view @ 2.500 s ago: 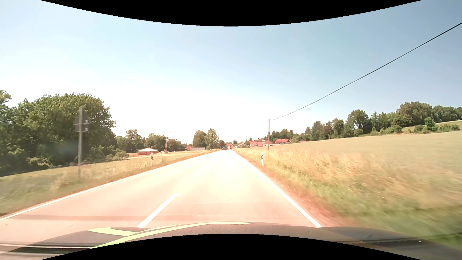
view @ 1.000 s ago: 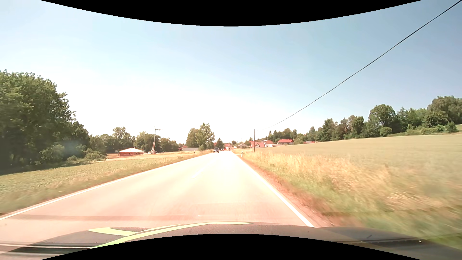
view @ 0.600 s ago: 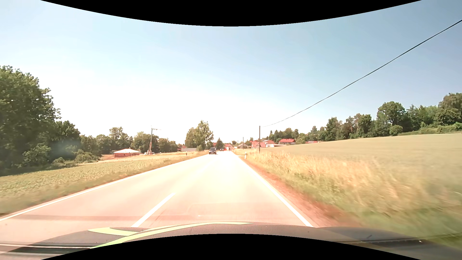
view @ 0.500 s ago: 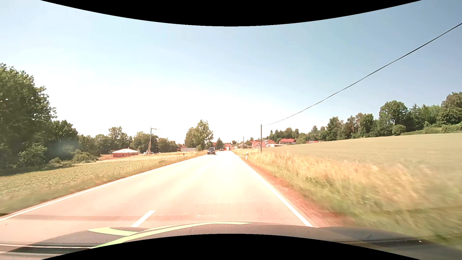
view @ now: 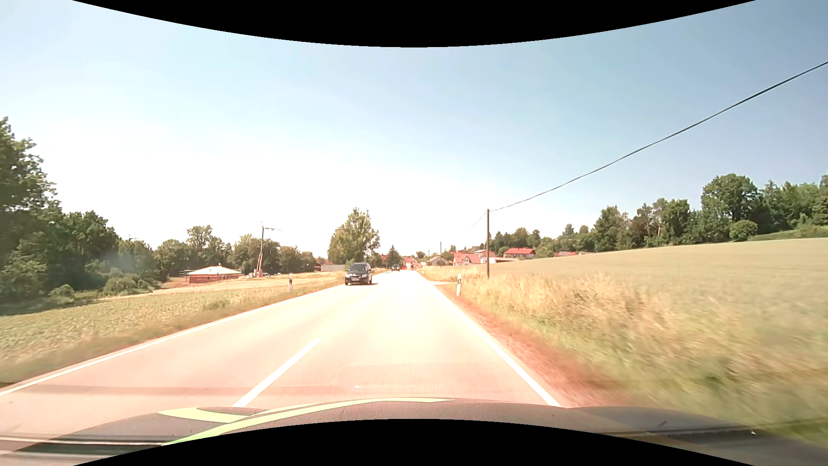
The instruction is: Follow the waypoints while adhering to traffic rules and regulations
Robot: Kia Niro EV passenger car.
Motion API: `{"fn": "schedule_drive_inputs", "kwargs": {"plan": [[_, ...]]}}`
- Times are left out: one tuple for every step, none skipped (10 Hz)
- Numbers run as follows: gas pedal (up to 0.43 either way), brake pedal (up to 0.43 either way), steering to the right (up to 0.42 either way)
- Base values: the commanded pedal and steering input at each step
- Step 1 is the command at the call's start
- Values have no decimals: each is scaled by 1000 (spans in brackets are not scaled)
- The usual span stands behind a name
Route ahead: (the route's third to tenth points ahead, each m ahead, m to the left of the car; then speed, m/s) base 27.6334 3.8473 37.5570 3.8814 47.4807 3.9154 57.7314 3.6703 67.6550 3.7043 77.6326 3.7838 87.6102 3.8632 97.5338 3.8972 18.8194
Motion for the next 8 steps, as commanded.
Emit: {"fn": "schedule_drive_inputs", "kwargs": {"plan": [[110,0,-1],[110,0,-1],[110,0,-1],[110,0,-1],[110,0,-1],[110,0,-1],[110,0,-1],[110,0,-1]]}}
